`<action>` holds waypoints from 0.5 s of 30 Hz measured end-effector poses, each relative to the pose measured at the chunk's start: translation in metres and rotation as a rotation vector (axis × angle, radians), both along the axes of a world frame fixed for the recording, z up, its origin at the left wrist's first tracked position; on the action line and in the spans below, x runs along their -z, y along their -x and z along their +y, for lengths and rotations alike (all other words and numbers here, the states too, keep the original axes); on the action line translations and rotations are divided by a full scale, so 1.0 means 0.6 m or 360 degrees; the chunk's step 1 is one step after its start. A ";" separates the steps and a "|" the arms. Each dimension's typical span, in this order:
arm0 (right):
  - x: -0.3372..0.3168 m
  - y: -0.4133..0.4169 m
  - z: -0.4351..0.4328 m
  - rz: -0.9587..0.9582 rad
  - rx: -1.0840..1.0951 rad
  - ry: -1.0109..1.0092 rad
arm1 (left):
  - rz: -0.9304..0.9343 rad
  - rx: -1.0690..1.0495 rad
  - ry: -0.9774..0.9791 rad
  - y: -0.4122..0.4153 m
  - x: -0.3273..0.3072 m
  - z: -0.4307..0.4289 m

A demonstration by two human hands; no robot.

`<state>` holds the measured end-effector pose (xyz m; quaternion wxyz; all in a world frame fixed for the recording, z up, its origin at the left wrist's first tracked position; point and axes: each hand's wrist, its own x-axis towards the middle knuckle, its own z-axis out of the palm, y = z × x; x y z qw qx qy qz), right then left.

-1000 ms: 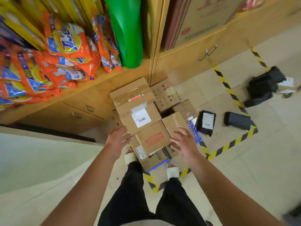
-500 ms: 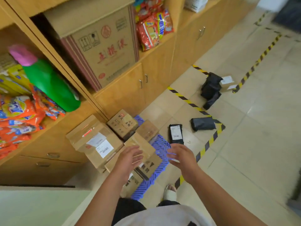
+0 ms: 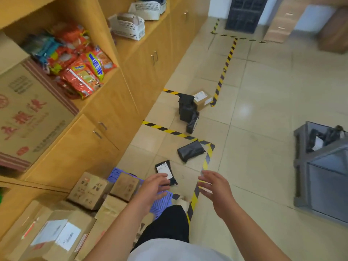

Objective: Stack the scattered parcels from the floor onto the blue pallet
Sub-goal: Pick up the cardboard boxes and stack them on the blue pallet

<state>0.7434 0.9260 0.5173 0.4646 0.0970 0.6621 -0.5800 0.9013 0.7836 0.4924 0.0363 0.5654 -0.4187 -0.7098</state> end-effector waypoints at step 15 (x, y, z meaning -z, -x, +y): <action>-0.037 0.507 -0.171 0.0177 0.0178 -0.0104 | 0.0071 0.0116 -0.0097 0.517 0.026 -0.242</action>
